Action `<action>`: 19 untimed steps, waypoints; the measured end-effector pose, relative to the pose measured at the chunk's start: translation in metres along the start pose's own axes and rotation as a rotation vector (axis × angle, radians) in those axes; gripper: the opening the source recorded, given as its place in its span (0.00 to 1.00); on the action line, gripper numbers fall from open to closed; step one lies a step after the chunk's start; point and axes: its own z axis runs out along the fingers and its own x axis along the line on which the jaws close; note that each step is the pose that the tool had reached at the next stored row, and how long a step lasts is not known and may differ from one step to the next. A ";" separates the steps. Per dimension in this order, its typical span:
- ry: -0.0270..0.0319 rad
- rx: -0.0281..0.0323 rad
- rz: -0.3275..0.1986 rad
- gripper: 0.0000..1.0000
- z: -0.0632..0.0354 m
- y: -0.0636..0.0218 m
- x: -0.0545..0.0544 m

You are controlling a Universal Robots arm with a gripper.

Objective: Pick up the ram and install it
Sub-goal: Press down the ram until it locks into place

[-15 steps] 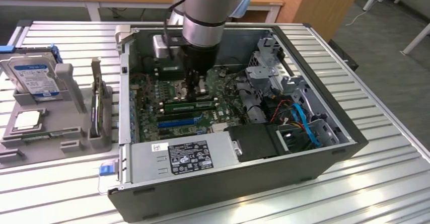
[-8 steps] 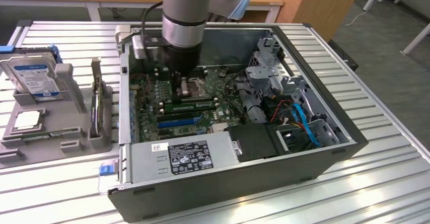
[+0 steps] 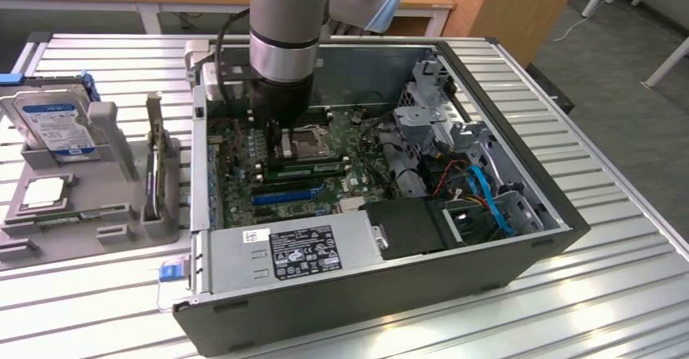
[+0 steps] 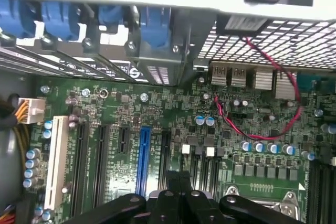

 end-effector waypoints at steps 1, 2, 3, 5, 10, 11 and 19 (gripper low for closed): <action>0.0000 0.0000 0.000 0.10 0.0018 -0.0001 0.000; 0.0001 -0.0001 0.000 0.10 0.0036 -0.0002 0.000; 0.0006 -0.0006 0.000 0.10 0.0051 -0.0002 0.000; 0.0018 -0.0011 0.000 0.10 0.0084 -0.0003 0.000; 0.0004 0.0005 0.000 0.10 -0.0018 0.0000 0.000; 0.0012 -0.0002 0.000 0.10 -0.0066 0.0004 0.000; 0.0016 -0.0037 0.000 0.10 -0.0367 -0.0201 0.004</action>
